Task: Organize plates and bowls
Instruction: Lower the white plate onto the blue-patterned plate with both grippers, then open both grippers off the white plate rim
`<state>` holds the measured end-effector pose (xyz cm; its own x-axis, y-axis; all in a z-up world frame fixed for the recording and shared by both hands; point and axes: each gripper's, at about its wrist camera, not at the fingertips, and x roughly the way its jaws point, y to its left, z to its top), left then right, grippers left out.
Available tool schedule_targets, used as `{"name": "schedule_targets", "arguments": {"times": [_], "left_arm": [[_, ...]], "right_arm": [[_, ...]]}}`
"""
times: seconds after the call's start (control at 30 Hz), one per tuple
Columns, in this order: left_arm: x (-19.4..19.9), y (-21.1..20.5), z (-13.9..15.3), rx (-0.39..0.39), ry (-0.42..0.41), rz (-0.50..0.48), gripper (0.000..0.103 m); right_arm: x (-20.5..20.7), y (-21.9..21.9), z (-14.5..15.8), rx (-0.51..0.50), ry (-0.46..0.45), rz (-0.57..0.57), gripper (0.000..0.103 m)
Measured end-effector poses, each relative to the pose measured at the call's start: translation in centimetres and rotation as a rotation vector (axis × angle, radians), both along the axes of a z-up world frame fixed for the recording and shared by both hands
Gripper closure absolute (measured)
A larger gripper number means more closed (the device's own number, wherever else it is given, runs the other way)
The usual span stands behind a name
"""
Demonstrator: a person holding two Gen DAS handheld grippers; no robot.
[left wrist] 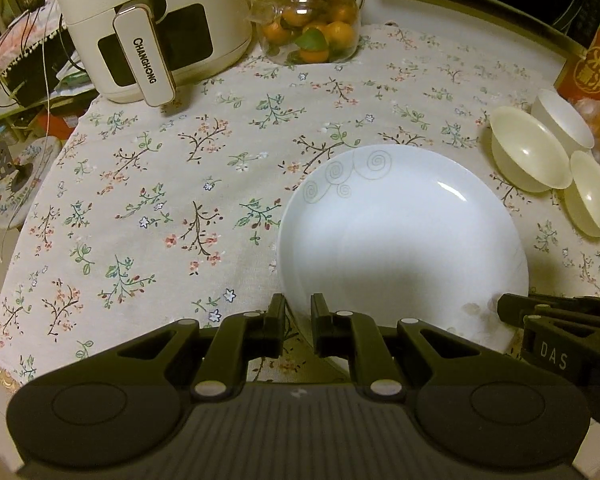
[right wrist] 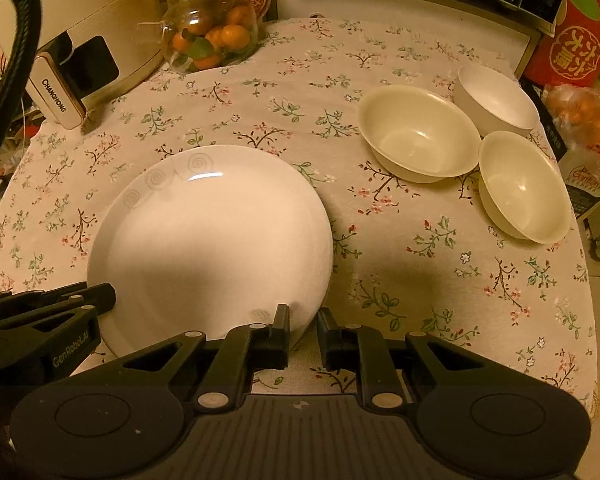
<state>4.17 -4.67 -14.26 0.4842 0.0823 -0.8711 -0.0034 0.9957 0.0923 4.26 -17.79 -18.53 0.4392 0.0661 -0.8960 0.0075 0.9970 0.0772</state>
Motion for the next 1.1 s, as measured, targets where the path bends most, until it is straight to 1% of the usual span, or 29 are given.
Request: {"name": "schedule_targets", "arguments": {"times": [0.17,0.27,0.33,0.37,0.5,0.57,0.63,0.77,0.83,0.93,0.97,1.07,1.1], "left_arm": [[0.1,0.2,0.0,-0.02,0.004,0.006,0.09],[0.2,0.2,-0.1,-0.031,0.004,0.004,0.085],[0.2,0.2,-0.1,-0.042,0.005,0.008,0.079],[0.2,0.2,-0.1,-0.046,0.006,0.009,0.078],[0.3,-0.1,0.1,-0.033,-0.009,0.004,0.075],[0.2,-0.2,0.5,-0.015,-0.037,-0.003,0.07],[0.2,-0.4,0.9,0.003,-0.063,-0.004,0.06],[0.0,-1.1,1.8,0.03,-0.111,-0.011,0.052],[0.1,-1.6,2.3,0.029,-0.131,-0.016,0.045],[0.1,-2.9,3.0,0.03,-0.168,-0.04,0.037],[0.1,-3.4,3.2,0.03,-0.175,-0.048,0.035],[0.5,-4.9,3.7,0.001,-0.191,-0.059,0.031],[0.6,-5.4,3.9,-0.011,-0.2,-0.065,0.028]], "right_arm": [[0.1,-0.3,0.1,0.011,0.004,-0.002,0.087],[0.4,-0.7,0.0,0.034,0.012,-0.013,0.085],[0.6,-1.1,0.0,0.052,0.017,-0.025,0.084],[0.7,-1.3,-0.1,0.057,0.018,-0.031,0.084],[0.8,-1.6,0.0,0.063,0.017,-0.036,0.076],[0.9,-2.0,0.2,0.079,0.013,-0.043,0.073],[0.9,-2.6,0.5,0.089,0.005,-0.058,0.07],[0.9,-4.2,1.4,0.11,-0.018,-0.087,0.064],[1.0,-5.2,2.0,0.122,-0.033,-0.108,0.062],[0.9,-7.1,2.8,0.146,-0.062,-0.152,0.054],[0.8,-7.6,3.0,0.152,-0.071,-0.167,0.05],[0.4,-9.3,3.4,0.16,-0.082,-0.208,0.046],[0.3,-9.8,3.5,0.163,-0.084,-0.219,0.045]]}}
